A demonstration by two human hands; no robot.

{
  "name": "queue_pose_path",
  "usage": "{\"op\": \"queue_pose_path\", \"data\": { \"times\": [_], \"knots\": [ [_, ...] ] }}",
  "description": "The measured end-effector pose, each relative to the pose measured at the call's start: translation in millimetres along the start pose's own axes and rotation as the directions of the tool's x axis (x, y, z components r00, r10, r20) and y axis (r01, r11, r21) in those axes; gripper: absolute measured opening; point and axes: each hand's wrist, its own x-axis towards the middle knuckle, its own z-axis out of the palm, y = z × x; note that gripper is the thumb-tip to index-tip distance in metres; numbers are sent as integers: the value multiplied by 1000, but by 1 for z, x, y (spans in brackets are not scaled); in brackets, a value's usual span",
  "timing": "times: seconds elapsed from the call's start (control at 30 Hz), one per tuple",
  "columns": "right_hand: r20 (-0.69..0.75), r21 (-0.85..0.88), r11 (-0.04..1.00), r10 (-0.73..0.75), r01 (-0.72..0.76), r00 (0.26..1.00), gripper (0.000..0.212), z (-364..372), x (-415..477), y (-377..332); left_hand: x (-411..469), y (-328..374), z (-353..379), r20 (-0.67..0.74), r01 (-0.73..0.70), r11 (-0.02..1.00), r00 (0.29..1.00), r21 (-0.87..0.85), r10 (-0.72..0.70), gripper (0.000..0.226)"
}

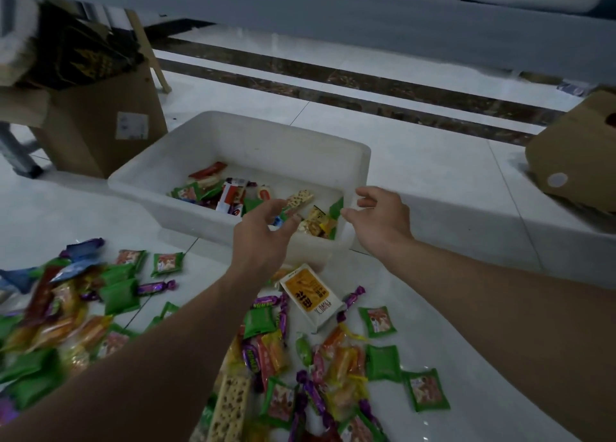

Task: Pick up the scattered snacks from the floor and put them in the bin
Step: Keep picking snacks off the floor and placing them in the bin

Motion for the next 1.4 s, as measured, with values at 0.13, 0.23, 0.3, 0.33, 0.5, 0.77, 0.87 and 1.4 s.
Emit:
{"op": "queue_pose_path", "data": {
  "times": [0.13, 0.23, 0.3, 0.33, 0.5, 0.77, 0.87, 1.4],
  "knots": [
    [58, -46, 999, -19, 22, 998, 55, -19, -25, 15, -25, 9, 6, 71, 13, 1000, 997, -11, -12, 39],
    [83, -97, 995, -15, 23, 996, 60, -38, -49, 25, -50, 20, 12, 127, -3, 1000, 992, -1, 3, 42],
    [90, -117, 993, -1, 11, 996, 63, -50, -68, 34, -70, 22, 16, 167, -2, 1000, 986, 4, 1, 42],
    [89, -114, 993, 9, 1, 996, 63, -55, -78, 39, -81, 23, 18, 189, -2, 1000, 982, 13, -1, 42],
    [95, -133, 989, 79, -66, 992, 64, -85, -132, 70, -132, 13, 28, 274, -20, 990, 962, 138, -19, 45],
    [104, -220, 965, 166, -140, 981, 64, -131, -200, 120, -192, 16, 71, 455, -93, 979, 890, 181, 0, 49],
    [99, -245, 951, 219, -190, 971, 64, -142, -225, 142, -212, 15, 89, 522, -128, 973, 853, 191, 9, 50],
    [129, -362, 831, 493, -422, 860, 56, -133, -336, 229, -259, 3, 128, 748, -415, 879, 655, 236, 108, 52]
  ]
}}
